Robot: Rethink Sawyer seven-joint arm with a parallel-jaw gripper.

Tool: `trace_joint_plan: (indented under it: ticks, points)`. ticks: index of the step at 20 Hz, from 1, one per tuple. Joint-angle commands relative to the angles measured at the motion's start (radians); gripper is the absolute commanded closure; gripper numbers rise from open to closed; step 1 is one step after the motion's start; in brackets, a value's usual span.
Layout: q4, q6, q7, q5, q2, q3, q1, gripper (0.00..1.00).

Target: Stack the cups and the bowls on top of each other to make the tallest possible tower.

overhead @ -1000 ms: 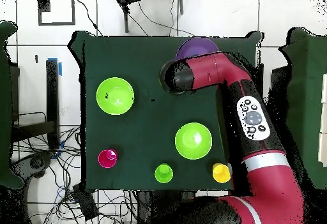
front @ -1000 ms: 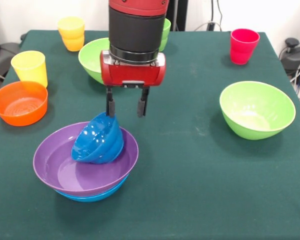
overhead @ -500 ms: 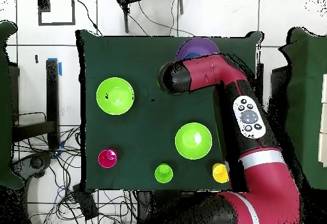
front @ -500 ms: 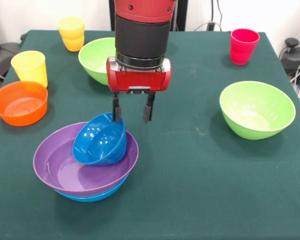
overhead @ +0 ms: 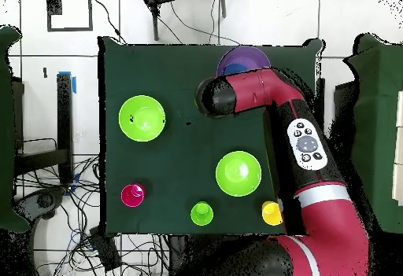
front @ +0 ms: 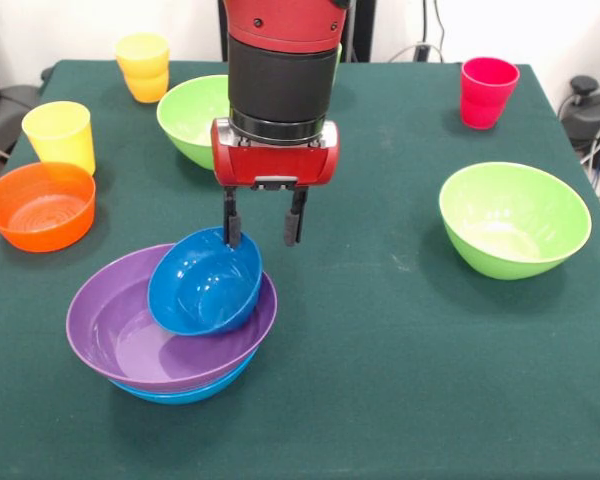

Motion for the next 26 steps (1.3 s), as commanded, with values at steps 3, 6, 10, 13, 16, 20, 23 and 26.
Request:
trace_joint_plan:
  ticks: [3,6,10,13,16,20,23,26]
  points:
    - [-0.027,-0.026,0.019,-0.003,0.056,-0.034,0.015,0.00]
    - [-0.033,-0.031,0.016,-0.006,0.064,-0.033,0.012,0.00]
    - [-0.047,-0.034,-0.002,-0.012,0.077,-0.029,0.005,0.00]
    - [-0.065,-0.031,-0.017,-0.015,0.089,-0.025,0.001,0.00]
    - [-0.078,-0.035,-0.029,-0.020,0.103,-0.022,-0.004,0.00]
    - [-0.087,-0.039,-0.042,-0.022,0.115,-0.018,-0.010,0.00]
    - [-0.081,-0.049,-0.040,-0.024,0.117,-0.020,-0.012,0.00]
    - [-0.083,-0.056,-0.046,-0.027,0.124,-0.018,-0.016,0.00]
